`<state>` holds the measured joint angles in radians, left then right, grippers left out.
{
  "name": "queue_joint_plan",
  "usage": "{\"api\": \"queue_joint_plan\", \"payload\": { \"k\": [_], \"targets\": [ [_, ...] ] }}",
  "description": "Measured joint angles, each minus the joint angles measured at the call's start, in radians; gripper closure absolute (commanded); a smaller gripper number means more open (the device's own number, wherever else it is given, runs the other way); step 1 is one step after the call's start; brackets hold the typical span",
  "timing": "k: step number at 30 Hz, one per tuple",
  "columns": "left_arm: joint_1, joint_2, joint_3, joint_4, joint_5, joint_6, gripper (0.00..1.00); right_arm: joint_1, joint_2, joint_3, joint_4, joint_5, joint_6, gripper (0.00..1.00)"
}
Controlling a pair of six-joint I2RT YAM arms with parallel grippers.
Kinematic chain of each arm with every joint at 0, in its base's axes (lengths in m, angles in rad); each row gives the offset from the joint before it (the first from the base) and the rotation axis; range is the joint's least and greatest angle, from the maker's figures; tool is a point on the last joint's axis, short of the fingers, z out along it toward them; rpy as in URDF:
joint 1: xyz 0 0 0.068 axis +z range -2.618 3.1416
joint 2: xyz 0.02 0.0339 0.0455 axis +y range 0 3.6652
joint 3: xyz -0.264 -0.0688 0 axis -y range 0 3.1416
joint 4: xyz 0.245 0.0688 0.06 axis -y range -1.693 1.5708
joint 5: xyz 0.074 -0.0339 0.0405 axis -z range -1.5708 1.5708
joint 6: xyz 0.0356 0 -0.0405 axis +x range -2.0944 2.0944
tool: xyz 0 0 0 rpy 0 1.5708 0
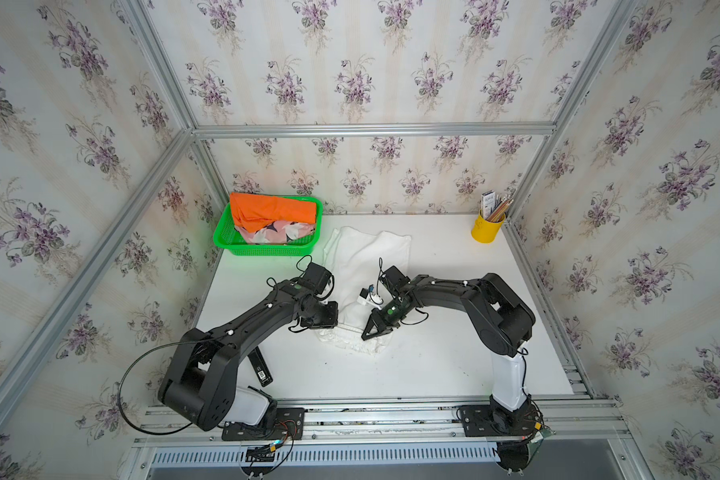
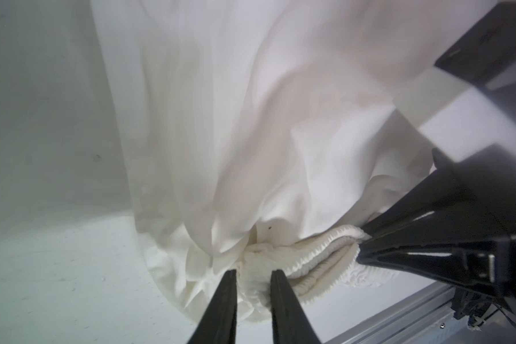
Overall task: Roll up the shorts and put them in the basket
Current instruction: Roll the shorts at the center of the board.
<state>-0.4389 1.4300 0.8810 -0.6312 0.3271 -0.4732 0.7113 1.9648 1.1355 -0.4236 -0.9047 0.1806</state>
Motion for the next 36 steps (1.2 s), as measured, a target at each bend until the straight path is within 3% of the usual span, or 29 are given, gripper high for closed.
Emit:
{"api": "queue_joint_plan", "payload": {
  "k": [4, 9, 12, 14, 18, 20, 25, 31, 36],
  "targets": [
    [0.001, 0.064, -0.008, 0.031, 0.016, -0.006, 0.86, 0.0, -0.002, 0.002, -0.016, 0.008, 0.002, 0.98],
    [0.002, 0.179, -0.007, 0.083, 0.01, -0.006, 0.87, 0.0, 0.041, 0.043, -0.03, 0.055, 0.004, 0.84],
    [0.003, 0.216, 0.0, 0.095, 0.003, -0.006, 0.86, 0.0, 0.045, 0.05, -0.028, 0.101, 0.007, 0.91],
    [0.001, 0.218, 0.008, 0.088, -0.01, -0.006, 0.81, 0.0, 0.043, 0.042, -0.018, 0.111, 0.016, 0.94],
    [0.001, 0.111, 0.0, 0.052, -0.104, -0.009, 0.59, -0.001, 0.041, 0.026, 0.005, 0.111, 0.026, 0.97],
    [-0.001, 0.012, 0.008, 0.013, -0.145, -0.01, 0.53, -0.001, 0.038, 0.02, 0.01, 0.113, 0.03, 0.98],
    [-0.067, -0.102, 0.048, -0.084, -0.147, -0.01, 0.52, -0.001, 0.032, 0.011, 0.023, 0.116, 0.037, 0.96],
    [-0.149, 0.048, 0.072, -0.087, -0.062, -0.01, 0.58, 0.001, 0.025, 0.008, 0.027, 0.125, 0.056, 0.85],
    [-0.149, 0.229, 0.09, -0.074, -0.087, -0.029, 0.62, 0.001, -0.042, 0.0, 0.011, 0.234, 0.058, 0.71]
  ]
}}
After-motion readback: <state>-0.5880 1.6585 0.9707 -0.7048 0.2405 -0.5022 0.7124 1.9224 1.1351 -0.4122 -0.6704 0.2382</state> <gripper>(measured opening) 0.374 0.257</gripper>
